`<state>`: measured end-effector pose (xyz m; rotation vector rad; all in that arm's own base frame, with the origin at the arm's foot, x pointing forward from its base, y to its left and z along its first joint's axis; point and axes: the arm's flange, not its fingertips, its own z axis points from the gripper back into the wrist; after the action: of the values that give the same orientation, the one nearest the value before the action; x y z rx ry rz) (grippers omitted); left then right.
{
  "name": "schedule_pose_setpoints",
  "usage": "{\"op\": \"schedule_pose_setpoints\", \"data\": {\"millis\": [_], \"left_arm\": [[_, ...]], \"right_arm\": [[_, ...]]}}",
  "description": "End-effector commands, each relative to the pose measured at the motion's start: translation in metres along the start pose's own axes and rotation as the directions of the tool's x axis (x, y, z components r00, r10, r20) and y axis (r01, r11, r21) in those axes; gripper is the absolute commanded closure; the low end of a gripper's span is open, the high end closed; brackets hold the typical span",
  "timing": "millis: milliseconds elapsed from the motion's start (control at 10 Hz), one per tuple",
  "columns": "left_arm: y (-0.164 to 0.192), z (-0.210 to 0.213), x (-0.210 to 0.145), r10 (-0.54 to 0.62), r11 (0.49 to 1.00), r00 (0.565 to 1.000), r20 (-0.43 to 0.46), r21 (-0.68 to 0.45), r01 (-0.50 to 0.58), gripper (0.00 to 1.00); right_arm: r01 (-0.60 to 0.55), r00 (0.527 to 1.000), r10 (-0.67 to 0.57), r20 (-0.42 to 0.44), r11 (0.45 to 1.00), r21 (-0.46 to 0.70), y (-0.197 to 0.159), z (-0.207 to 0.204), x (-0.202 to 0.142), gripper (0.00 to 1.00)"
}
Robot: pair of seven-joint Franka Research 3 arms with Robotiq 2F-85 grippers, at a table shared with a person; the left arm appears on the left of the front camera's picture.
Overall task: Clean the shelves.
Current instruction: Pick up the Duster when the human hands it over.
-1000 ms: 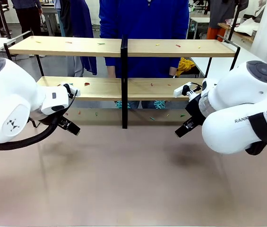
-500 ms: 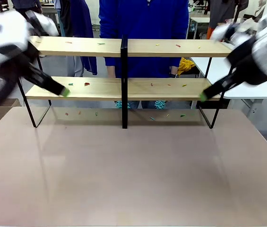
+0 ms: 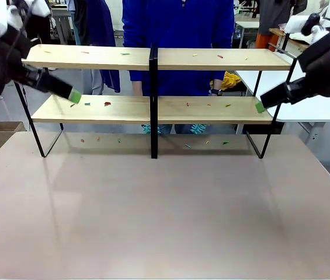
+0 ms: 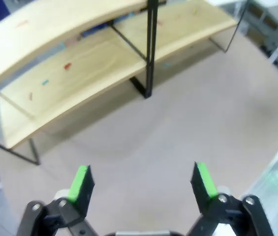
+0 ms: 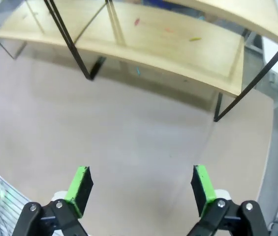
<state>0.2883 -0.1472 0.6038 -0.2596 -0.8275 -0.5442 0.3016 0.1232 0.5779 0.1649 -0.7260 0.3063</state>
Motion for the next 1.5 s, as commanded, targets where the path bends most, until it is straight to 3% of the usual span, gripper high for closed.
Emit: {"op": "schedule_pose_setpoints", "data": {"millis": [0, 300, 700, 1000, 1200, 1400], "left_arm": [[-0.029, 0.011, 0.041, 0.217, 0.976, 0.976, -0.023, 0.025, -0.217, 0.00], [-0.038, 0.055, 0.056, 0.112, 0.992, 0.989, -0.097, 0.068, -0.106, 0.00], [-0.055, 0.080, 0.048, -0.054, 0.993, 0.988, -0.146, 0.094, 0.069, 0.00], [-0.058, 0.098, 0.041, -0.222, 0.943, 0.975, 0.009, 0.258, 0.212, 0.00], [-0.052, 0.111, 0.035, -0.289, 0.939, 0.944, 0.157, 0.241, 0.247, 0.00], [-0.049, 0.114, 0.032, -0.312, 0.935, 0.928, 0.204, 0.240, 0.262, 0.00]], "right_arm": [[0.134, 0.991, -0.135, -0.016, 0.991, -0.026, 0.036, 0.010, 0.048, 0.00], [-0.008, 1.000, 0.008, -0.013, 0.999, -0.045, 0.075, 0.052, 0.080, 0.00], [-0.042, 0.999, 0.044, 0.016, 0.995, -0.093, 0.088, 0.071, 0.086, 0.00], [-0.037, 0.999, 0.038, 0.010, 0.996, -0.086, 0.085, 0.066, 0.086, 0.00], [-0.036, 0.999, 0.036, -0.002, 0.996, -0.079, 0.082, 0.062, 0.085, 0.00], [-0.037, 0.999, 0.036, -0.012, 0.997, -0.073, 0.081, 0.059, 0.087, 0.00]]}}
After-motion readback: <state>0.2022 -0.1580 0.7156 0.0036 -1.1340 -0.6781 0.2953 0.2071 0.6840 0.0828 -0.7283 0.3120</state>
